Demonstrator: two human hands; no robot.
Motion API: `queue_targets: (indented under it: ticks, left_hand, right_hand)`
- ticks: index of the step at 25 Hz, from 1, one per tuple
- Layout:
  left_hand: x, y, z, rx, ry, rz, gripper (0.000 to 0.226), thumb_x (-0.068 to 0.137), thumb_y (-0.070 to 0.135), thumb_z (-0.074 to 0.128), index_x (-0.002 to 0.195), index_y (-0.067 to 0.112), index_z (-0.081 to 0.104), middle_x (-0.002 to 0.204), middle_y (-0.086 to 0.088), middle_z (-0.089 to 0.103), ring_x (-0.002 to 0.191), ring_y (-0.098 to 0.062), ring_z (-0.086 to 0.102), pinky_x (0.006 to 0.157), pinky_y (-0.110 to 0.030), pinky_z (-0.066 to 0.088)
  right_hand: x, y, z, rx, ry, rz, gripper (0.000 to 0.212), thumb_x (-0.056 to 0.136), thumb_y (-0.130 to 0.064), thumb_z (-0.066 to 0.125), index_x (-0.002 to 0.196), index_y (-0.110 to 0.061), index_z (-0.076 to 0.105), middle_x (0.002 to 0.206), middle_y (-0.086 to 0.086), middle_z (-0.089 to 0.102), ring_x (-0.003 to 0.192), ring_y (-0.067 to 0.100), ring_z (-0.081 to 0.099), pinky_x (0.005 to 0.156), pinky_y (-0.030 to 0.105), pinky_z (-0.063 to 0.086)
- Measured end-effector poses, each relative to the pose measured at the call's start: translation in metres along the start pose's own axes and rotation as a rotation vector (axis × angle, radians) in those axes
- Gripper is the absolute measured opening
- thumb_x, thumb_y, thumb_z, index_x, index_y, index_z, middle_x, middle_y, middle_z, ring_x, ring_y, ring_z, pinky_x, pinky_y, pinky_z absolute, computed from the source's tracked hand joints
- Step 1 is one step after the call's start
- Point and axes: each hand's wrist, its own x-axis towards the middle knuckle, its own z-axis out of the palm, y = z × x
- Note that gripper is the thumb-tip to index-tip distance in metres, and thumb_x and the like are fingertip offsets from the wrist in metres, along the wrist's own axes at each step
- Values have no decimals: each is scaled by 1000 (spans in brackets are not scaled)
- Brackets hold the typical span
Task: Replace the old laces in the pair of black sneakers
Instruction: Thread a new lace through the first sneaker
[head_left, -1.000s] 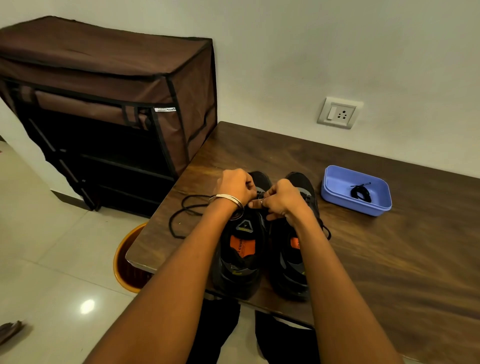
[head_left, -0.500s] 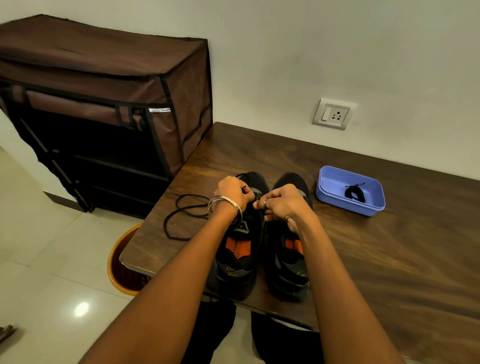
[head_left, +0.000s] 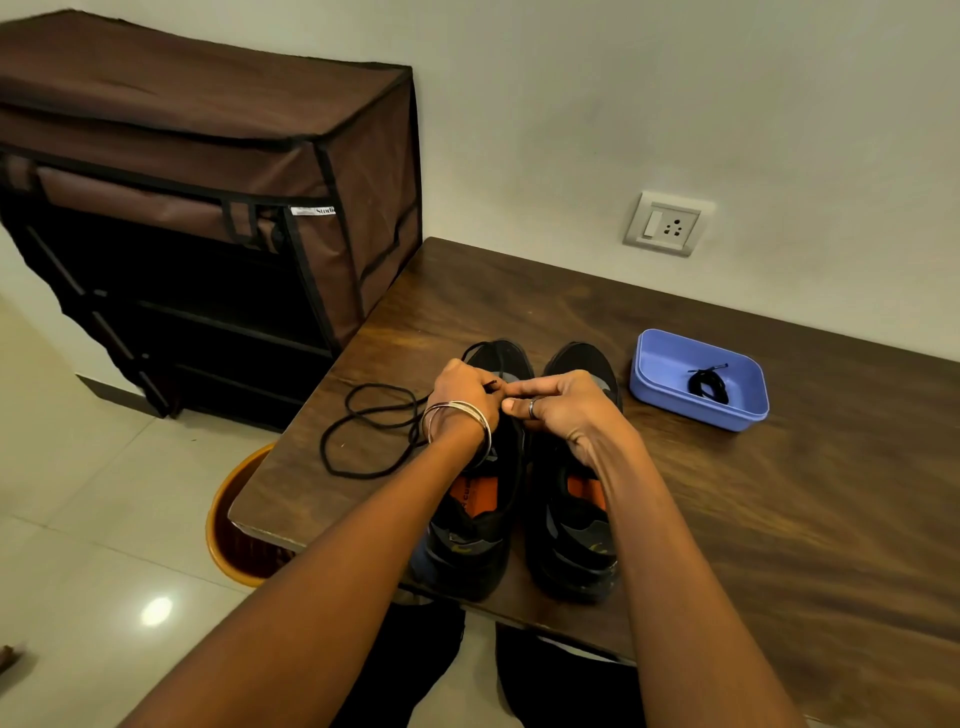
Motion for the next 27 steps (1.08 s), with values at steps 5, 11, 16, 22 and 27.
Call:
queue_targets:
  ticks: [5,11,16,22,27]
  left_hand:
    - [-3,8,12,62,87,-102,18,93,29,59,102,30,74,122,0,60,98,-20,63,66,-30,50]
    - [0,7,11,59,59,-107,18,94,27,58,104,27,73,120,-2,55,97,-21,59,67,-30,45]
    - [7,11,-4,-4,-100,-103,20,92,25,60,85,13,74,97,-8,67,92,-26,62,84,-35,53]
    - [10,9,-32,-198,-131,-145,36,73,19,83,107,15,70,104,1,65,99,-17,62,92,-31,51]
    - [9,5,-46,-333,-47,-112,40,77,23,80,113,13,66,110,-3,65,102,-19,62,93,-29,50]
  right_hand:
    - [6,-3,3,-159,256,-12,15,92,3,61,84,-5,70,74,10,68,70,21,70,78,41,62]
    - [15,-6,9,-348,325,-71,14,90,-14,71,77,-16,74,70,4,72,53,12,70,67,32,63]
    - [14,-11,20,-610,420,-67,15,92,-22,63,90,-9,69,87,5,68,85,27,67,71,35,54]
    - [10,-22,7,-493,359,-14,20,96,-14,48,84,-4,59,87,15,71,61,26,71,58,32,56]
    - [0,-39,-7,-55,397,-117,16,100,-10,45,95,-4,59,100,16,67,62,21,71,61,39,62]
